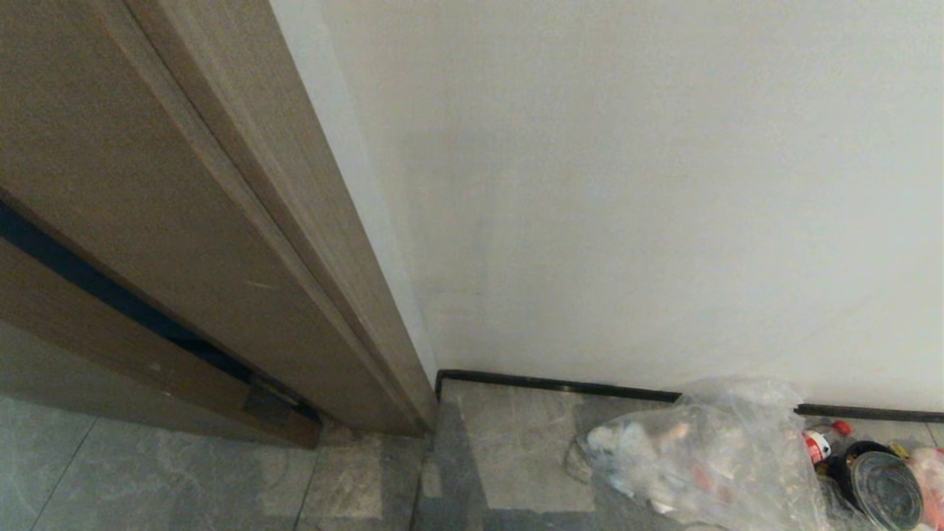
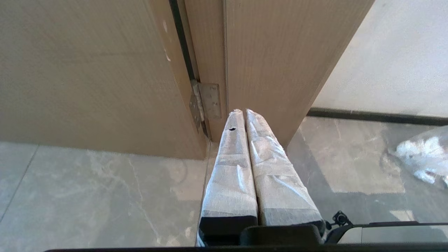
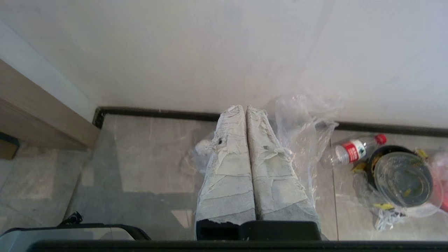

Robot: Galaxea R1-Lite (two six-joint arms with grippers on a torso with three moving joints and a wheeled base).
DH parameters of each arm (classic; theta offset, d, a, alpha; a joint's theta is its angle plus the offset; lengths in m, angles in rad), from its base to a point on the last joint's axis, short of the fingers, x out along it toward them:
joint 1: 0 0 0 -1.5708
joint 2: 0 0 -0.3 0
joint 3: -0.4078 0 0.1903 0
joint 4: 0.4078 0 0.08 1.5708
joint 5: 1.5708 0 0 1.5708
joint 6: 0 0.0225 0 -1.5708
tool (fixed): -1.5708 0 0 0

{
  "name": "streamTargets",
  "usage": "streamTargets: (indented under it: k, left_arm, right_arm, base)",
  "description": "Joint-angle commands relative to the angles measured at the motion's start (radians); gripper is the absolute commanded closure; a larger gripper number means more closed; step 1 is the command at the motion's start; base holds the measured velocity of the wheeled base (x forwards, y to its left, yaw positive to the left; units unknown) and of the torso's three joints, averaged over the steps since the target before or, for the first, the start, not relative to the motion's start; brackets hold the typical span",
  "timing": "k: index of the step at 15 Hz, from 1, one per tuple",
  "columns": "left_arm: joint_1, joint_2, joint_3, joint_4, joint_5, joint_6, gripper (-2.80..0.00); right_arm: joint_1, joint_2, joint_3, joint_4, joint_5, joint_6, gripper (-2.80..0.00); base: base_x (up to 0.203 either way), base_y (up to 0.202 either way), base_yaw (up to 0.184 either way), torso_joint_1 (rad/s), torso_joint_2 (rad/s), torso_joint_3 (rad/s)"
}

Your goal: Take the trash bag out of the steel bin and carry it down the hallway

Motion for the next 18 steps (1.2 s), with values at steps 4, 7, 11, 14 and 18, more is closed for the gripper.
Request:
streamTargets:
  k: [4,7,11,14,18]
  left_arm:
    - [0.0,-0.001,0.0,0.0,0.001,-0.001,0.0]
    - [0.0,-0.002,0.0,0.0,0.001,0.0,0.0]
    - [0.0,0.0,0.0,0.0,0.001,0.0,0.0]
    - [0.0,-0.002,0.0,0.0,0.001,0.0,0.0]
    - [0.0,-0.001,0.0,0.0,0.001,0.0,0.0]
  right_arm:
    - [0.0,0.0,0.002,-0.001,0.0,0.001,0.0]
    - [0.0,0.0,0.002,-0.002,0.0,0.002,0.0]
    - [0.0,0.0,0.002,-0.001,0.0,0.002,0.0]
    - [0.0,0.0,0.002,-0.001,0.0,0.002,0.0]
    - [0.0,0.0,0.002,-0.001,0.0,0.002,0.0]
  base:
    - [0.0,0.0,0.0,0.002,0.0,0.2]
    - [0.0,0.0,0.0,0.002,0.0,0.205]
    - [0.0,0.0,0.0,0.003,0.0,0.201]
    - [0.0,0.0,0.0,0.004,0.0,0.206]
    - [0.0,0.0,0.0,0.002,0.0,0.205]
